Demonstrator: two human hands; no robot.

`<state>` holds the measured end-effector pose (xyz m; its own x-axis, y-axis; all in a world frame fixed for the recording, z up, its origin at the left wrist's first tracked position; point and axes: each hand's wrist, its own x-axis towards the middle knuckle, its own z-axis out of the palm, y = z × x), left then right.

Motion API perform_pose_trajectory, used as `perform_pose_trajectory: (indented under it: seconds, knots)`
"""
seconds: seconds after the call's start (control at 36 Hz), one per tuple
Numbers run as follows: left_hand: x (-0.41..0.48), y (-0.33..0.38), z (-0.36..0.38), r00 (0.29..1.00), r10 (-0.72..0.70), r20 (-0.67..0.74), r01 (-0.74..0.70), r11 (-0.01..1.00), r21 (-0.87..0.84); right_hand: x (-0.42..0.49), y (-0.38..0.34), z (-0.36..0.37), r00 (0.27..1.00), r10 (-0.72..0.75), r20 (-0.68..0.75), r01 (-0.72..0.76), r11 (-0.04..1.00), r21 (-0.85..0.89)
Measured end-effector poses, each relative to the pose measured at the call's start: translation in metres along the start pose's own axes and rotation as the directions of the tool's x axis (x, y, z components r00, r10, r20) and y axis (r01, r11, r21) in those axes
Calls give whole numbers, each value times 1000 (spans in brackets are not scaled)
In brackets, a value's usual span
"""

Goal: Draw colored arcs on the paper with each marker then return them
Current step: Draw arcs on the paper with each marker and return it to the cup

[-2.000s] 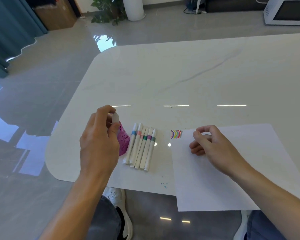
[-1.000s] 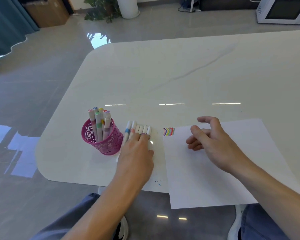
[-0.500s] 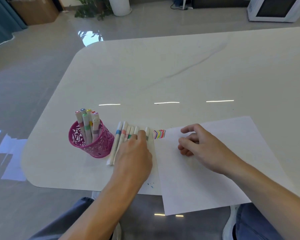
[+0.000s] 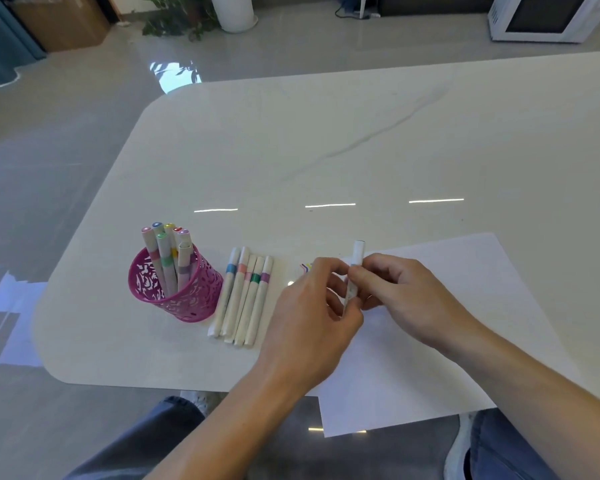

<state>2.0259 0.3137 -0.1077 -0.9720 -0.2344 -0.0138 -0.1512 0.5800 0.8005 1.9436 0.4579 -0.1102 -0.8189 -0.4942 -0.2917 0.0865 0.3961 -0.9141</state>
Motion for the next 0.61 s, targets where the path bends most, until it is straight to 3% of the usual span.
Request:
perform_pose_trajectory:
  seconds: [0.11,0.28,0.44,0.61]
  knots:
    - [3,2,0,999,36,-11,-36,999,-6,1,-1,-6,1000,0,-27,-1,1000,-20]
    - [7,2,-6,994,86,-60,-79,991,109,-2,2,-12,996,-88,-21,78,950,-303]
    - [5,3,-9,965,253,62,-258,893,369,-5,6,-10,982,-164,89,187,852,-489]
    - [8,-4,-7,955,241,172,-294,845,447,-6,8,-11,958,-225,176,286,730,-621]
